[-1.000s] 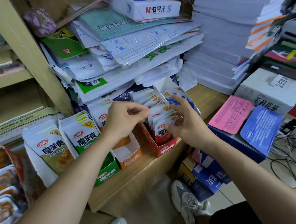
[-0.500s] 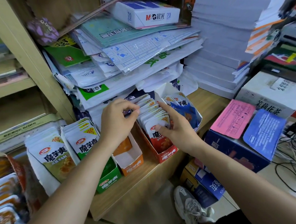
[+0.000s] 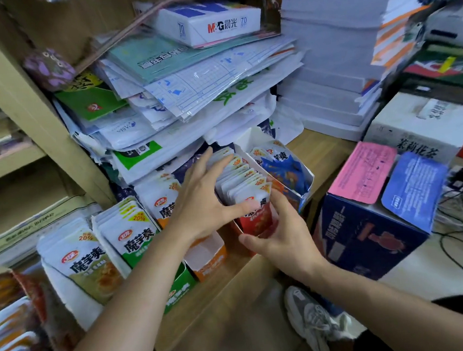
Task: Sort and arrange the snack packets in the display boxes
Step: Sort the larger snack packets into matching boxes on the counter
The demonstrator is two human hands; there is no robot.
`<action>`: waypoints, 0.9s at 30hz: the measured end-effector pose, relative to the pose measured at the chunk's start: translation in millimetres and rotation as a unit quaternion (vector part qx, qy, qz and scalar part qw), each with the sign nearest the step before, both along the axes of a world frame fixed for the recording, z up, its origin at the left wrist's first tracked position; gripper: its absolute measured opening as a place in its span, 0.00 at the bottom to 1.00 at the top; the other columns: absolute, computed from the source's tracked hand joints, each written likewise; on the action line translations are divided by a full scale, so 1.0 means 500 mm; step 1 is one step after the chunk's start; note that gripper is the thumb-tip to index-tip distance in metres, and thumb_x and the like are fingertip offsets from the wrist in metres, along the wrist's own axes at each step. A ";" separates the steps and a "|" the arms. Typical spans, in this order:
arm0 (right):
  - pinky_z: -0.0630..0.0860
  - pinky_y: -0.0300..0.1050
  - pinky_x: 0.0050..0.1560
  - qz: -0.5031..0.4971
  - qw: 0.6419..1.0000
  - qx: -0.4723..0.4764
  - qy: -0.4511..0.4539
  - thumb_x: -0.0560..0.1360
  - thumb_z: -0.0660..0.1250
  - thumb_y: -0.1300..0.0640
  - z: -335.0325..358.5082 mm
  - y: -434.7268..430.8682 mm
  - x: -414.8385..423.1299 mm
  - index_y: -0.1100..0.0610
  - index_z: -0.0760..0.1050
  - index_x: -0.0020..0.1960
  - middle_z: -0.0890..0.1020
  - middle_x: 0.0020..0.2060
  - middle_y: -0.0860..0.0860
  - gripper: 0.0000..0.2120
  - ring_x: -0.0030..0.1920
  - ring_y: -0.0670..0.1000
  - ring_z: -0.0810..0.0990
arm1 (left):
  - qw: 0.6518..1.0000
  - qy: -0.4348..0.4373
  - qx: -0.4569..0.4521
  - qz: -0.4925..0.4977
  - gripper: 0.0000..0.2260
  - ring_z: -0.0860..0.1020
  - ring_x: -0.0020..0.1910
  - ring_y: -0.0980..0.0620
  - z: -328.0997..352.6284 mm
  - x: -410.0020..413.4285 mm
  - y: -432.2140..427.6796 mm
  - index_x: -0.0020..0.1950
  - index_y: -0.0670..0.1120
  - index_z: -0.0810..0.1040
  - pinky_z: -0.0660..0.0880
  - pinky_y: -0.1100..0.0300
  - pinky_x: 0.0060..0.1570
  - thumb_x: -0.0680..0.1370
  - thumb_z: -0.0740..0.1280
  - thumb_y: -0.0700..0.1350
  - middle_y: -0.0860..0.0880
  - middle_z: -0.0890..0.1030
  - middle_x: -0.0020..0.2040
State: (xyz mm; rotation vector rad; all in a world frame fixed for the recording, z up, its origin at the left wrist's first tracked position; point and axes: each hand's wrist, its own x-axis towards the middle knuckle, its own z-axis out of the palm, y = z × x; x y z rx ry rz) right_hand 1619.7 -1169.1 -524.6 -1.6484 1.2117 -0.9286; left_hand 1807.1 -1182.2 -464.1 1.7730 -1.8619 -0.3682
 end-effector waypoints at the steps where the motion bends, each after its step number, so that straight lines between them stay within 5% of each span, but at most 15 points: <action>1: 0.76 0.49 0.65 -0.002 1.000 -0.003 0.019 0.60 0.80 0.42 -0.008 0.004 0.003 0.42 0.63 0.74 0.76 0.65 0.39 0.46 0.66 0.42 0.76 | 1.000 0.011 -0.016 0.013 0.44 0.57 0.79 0.52 -0.006 -0.005 -0.004 0.77 0.62 0.66 0.58 0.50 0.74 0.63 0.75 0.70 0.56 0.57 0.80; 4: 0.77 0.49 0.63 -0.021 0.998 -0.002 0.061 0.59 0.81 0.42 -0.021 0.004 0.004 0.43 0.62 0.72 0.76 0.62 0.40 0.47 0.63 0.42 0.76 | 0.995 0.042 -0.073 0.049 0.37 0.67 0.71 0.51 -0.017 -0.007 -0.016 0.73 0.58 0.73 0.67 0.50 0.69 0.67 0.79 0.62 0.54 0.68 0.69; 11: 0.78 0.51 0.63 -0.002 0.998 0.008 0.057 0.64 0.82 0.48 -0.027 -0.013 -0.008 0.45 0.63 0.73 0.75 0.59 0.37 0.43 0.62 0.44 0.77 | 0.984 0.002 -0.112 0.139 0.29 0.72 0.62 0.50 -0.018 -0.036 -0.008 0.66 0.57 0.76 0.70 0.57 0.53 0.67 0.77 0.60 0.52 0.72 0.58; 16: 0.79 0.50 0.62 0.033 0.998 0.008 0.054 0.65 0.81 0.48 -0.027 -0.027 -0.016 0.39 0.63 0.71 0.76 0.58 0.37 0.41 0.62 0.43 0.77 | 0.972 -0.024 -0.121 0.200 0.24 0.73 0.62 0.48 -0.020 -0.042 -0.006 0.66 0.56 0.76 0.68 0.54 0.61 0.71 0.74 0.59 0.51 0.72 0.59; 22: 0.75 0.52 0.67 0.006 0.998 0.008 0.066 0.63 0.81 0.43 -0.035 -0.025 -0.013 0.42 0.58 0.77 0.75 0.67 0.43 0.50 0.66 0.44 0.75 | 0.968 0.089 -0.213 0.098 0.20 0.73 0.66 0.52 -0.003 0.020 0.000 0.62 0.50 0.82 0.68 0.58 0.67 0.74 0.68 0.57 0.52 0.77 0.64; 27: 0.80 0.50 0.59 -0.035 0.997 0.018 0.063 0.62 0.82 0.45 -0.041 -0.013 -0.014 0.44 0.67 0.66 0.81 0.53 0.40 0.38 0.55 0.43 0.81 | 0.972 -0.098 -0.210 -0.047 0.21 0.68 0.75 0.48 -0.021 -0.021 0.039 0.72 0.50 0.76 0.59 0.51 0.75 0.81 0.62 0.55 0.48 0.72 0.75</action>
